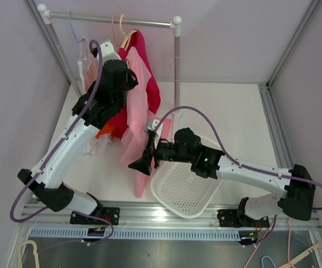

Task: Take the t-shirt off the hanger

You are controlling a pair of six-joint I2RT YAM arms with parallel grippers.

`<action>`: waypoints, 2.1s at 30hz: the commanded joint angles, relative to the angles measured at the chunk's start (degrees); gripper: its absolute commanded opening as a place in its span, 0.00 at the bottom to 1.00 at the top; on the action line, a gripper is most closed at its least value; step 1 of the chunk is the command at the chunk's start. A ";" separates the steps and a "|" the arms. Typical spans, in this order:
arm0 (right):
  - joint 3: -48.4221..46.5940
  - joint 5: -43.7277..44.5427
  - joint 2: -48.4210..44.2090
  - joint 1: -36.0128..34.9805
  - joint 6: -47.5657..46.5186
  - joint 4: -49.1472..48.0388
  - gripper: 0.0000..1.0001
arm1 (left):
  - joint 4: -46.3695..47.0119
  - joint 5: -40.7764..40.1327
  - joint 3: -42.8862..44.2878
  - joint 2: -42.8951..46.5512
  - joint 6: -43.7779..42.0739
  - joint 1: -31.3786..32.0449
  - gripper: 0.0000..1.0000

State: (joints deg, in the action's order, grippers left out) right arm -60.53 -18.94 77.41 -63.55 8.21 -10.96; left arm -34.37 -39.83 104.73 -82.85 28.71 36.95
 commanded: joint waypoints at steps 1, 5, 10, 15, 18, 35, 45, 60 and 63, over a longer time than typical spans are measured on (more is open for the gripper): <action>0.94 6.36 -3.31 -0.96 -1.00 -8.11 0.71 | -0.27 1.77 -3.82 2.42 5.74 0.23 0.01; -0.72 7.94 -2.79 -2.10 -0.56 -4.27 0.00 | 0.18 1.95 -4.80 2.52 6.45 0.23 0.00; -6.24 14.09 -5.77 -14.97 -2.75 8.80 0.00 | -1.39 5.11 2.66 -1.78 3.20 -2.22 0.01; -9.43 27.44 -7.88 -33.02 -1.10 17.55 0.00 | -10.97 11.88 20.81 -12.22 3.99 -7.40 0.00; -4.70 32.62 -5.70 -35.86 5.82 17.64 0.00 | -15.71 17.04 30.91 -16.10 3.28 -9.61 0.01; -2.40 21.92 4.07 -21.42 9.90 11.67 0.00 | -15.56 18.65 14.49 2.34 -2.25 -10.49 0.01; -7.94 25.45 7.21 -40.77 6.55 21.58 0.00 | -0.88 15.31 3.19 -1.43 0.99 -10.41 0.01; -2.84 26.65 10.14 -41.49 10.07 20.87 0.00 | -10.87 18.02 30.09 -15.07 -5.16 -10.67 0.00; -1.61 32.81 5.93 -35.43 12.44 22.39 0.00 | -16.93 24.35 29.49 -10.69 -3.14 -10.58 0.01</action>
State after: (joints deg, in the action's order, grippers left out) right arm -62.61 17.04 87.79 -99.48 16.21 9.47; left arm -66.19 -15.53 129.88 -98.32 24.47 27.86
